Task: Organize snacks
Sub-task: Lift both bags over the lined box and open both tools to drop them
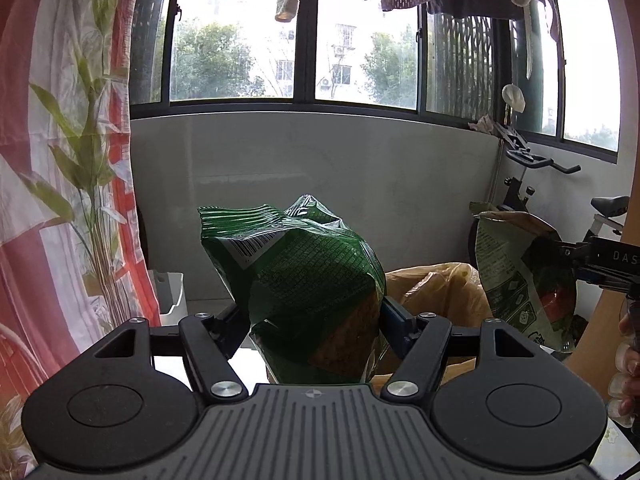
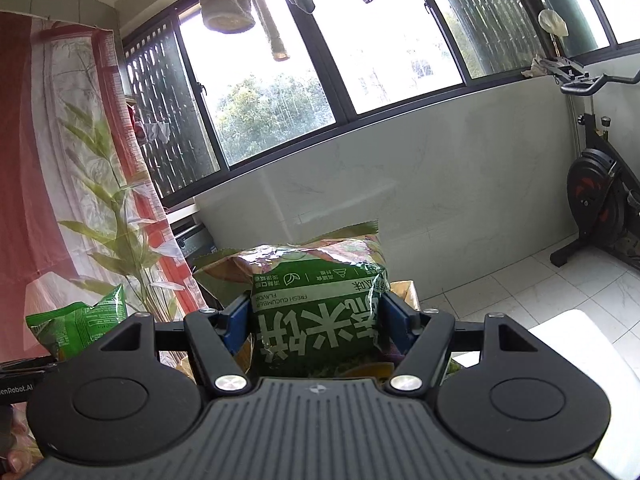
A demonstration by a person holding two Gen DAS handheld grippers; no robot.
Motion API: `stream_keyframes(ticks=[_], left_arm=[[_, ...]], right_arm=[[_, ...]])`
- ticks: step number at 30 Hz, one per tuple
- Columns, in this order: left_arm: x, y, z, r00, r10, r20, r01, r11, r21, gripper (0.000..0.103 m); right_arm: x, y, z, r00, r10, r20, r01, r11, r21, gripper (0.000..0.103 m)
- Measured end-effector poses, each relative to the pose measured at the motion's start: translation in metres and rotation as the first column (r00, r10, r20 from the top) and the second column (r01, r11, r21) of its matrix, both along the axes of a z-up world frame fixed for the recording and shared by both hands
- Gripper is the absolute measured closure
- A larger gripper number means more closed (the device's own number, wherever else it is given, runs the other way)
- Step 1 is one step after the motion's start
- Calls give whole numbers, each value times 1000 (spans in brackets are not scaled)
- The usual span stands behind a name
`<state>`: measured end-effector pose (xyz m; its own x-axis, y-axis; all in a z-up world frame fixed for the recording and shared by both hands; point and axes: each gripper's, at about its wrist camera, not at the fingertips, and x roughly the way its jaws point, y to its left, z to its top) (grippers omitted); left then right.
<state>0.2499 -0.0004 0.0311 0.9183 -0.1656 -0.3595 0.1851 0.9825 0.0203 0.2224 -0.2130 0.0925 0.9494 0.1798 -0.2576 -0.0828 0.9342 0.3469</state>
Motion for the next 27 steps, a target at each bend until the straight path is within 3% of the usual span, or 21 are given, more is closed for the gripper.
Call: stream_keyframes(ticks=[6, 14, 18, 20, 27], left_arm=[[46, -18, -1, 998, -20, -62, 24, 997, 71, 31], [95, -30, -24, 988, -35, -150, 51, 993, 107, 28], [113, -26, -35, 985, -21, -173, 40, 994, 104, 24], [118, -22, -37, 984, -13, -180, 30, 995, 95, 24], [101, 0, -27, 986, -24, -163, 25, 1000, 6, 24]], right_arm=[[43, 15, -4, 999, 4, -45, -3, 1000, 22, 34], [82, 36, -29, 988, -24, -153, 26, 1000, 7, 33], [99, 36, -42, 972, -41, -230, 42, 999, 1, 29], [103, 36, -46, 965, -28, -260, 27, 1000, -8, 22], [80, 32, -36, 976, 8, -216, -14, 1000, -26, 22]])
